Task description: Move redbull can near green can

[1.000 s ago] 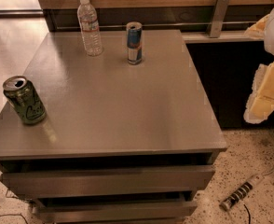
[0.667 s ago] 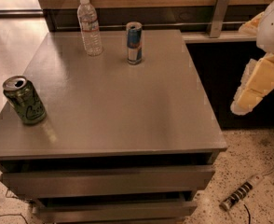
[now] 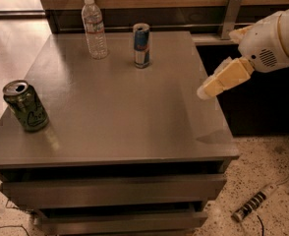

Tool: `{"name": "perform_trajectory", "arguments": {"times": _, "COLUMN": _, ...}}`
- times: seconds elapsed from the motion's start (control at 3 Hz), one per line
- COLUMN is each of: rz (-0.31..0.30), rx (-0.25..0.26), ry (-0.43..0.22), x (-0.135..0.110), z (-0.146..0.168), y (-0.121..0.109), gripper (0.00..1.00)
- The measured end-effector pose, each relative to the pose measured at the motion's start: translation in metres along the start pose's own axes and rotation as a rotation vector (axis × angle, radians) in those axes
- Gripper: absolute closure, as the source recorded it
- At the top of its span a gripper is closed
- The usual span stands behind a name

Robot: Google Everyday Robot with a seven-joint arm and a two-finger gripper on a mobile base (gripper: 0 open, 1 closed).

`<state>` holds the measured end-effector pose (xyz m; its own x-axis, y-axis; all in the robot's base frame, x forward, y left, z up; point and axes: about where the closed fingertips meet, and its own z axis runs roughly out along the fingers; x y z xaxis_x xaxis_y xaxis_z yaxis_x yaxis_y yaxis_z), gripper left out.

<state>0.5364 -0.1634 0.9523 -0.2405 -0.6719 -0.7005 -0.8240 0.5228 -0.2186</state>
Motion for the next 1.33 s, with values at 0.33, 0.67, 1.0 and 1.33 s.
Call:
{"name": "perform_trajectory", "arguments": {"times": 0.33, "rz": 0.043, "rx": 0.063, "ry": -0.134, "x": -0.020, "z": 0.022, "y": -0.025, "gripper": 0.00}}
{"name": "perform_trajectory", "arguments": {"times": 0.67, "rz": 0.065, "rx": 0.139, "ry": -0.237, "x": -0.045, "z": 0.036, "y": -0.053, "gripper": 0.00}}
{"name": "perform_trajectory", "arguments": {"times": 1.0, "rz": 0.066, "rx": 0.139, "ry": -0.245, "x": -0.047, "z": 0.040, "y": -0.055, "gripper": 0.00}}
{"name": "perform_trajectory", "arguments": {"times": 1.33, "rz": 0.062, "rx": 0.157, "ry": -0.294, "x": -0.054, "z": 0.060, "y": -0.070, "gripper": 0.00}}
